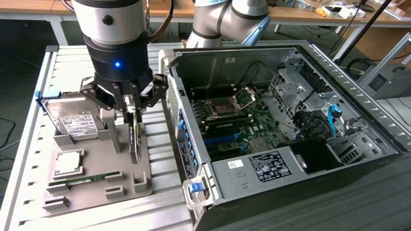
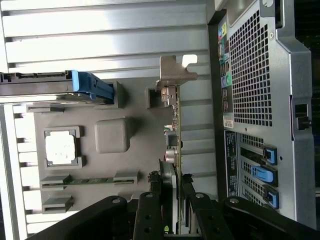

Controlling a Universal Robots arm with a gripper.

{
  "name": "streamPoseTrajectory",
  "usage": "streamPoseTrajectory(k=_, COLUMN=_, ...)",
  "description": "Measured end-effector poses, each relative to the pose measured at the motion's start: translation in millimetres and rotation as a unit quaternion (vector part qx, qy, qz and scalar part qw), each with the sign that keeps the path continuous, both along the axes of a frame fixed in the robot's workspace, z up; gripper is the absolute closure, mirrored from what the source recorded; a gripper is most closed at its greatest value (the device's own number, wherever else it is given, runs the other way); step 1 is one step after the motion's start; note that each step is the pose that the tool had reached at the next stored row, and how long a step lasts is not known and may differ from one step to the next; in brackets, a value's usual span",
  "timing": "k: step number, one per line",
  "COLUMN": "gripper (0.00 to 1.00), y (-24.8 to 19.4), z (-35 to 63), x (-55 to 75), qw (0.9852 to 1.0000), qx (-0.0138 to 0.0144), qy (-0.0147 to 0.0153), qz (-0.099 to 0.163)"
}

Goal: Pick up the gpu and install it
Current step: 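Pick up the gpu and move the gpu toward the slot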

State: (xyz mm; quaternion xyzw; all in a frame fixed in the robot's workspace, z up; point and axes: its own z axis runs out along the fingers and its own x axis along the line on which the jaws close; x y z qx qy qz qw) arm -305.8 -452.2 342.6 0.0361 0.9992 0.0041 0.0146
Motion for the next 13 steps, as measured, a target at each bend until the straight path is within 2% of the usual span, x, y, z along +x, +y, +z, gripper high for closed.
streamPoseTrajectory(k=13, gripper=0.73, y=0.0, z=10.1, x=0.0, qw=1.0000, qx=0.0000, qy=0.0000, qz=0.000)
